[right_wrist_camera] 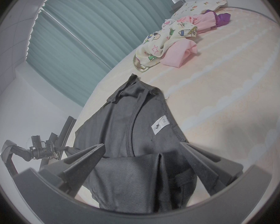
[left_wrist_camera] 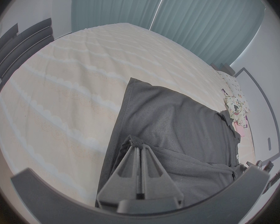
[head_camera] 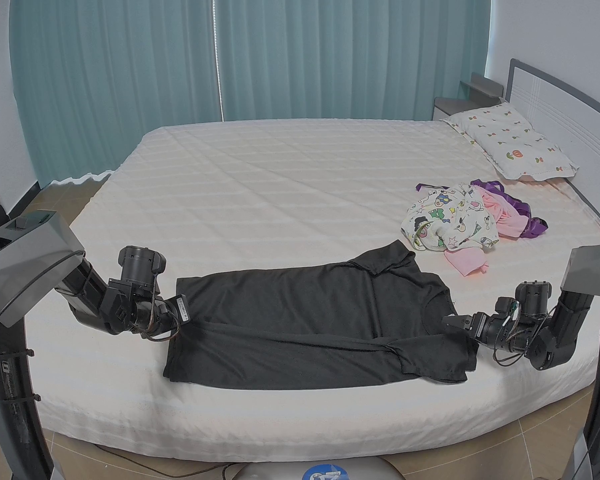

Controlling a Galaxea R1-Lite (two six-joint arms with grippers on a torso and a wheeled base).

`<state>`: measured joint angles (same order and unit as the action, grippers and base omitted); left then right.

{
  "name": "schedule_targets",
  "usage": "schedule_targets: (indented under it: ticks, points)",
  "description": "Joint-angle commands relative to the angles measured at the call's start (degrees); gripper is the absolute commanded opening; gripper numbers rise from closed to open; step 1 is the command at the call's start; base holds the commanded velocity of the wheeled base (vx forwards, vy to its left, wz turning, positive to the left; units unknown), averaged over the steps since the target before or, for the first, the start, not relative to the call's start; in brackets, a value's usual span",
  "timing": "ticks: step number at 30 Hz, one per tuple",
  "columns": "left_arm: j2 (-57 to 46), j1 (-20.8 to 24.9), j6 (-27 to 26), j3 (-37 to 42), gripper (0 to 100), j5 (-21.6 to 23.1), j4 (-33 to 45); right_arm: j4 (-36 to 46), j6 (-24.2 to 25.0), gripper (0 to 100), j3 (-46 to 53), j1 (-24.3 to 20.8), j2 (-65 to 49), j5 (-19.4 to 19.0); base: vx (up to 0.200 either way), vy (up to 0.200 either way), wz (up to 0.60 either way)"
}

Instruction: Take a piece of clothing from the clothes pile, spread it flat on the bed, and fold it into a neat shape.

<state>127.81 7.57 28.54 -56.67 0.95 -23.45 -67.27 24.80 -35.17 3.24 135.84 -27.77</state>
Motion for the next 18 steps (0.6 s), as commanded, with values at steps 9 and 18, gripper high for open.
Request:
schedule_targets:
  ticks: [9,18]
  points:
    - [-0.28,-0.1,0.03,0.07,0,0.02,-0.01,-0.5,-3.0,0,2.39,-0.34,-0.31,-0.35,0.0,0.0,0.0]
    - [-1.51,-0.1,1.52,0.07,0,-0.07,1.22,-1.11,-3.61,0,4.14,1.77,-1.98,-1.15,0.0,0.0,0.0]
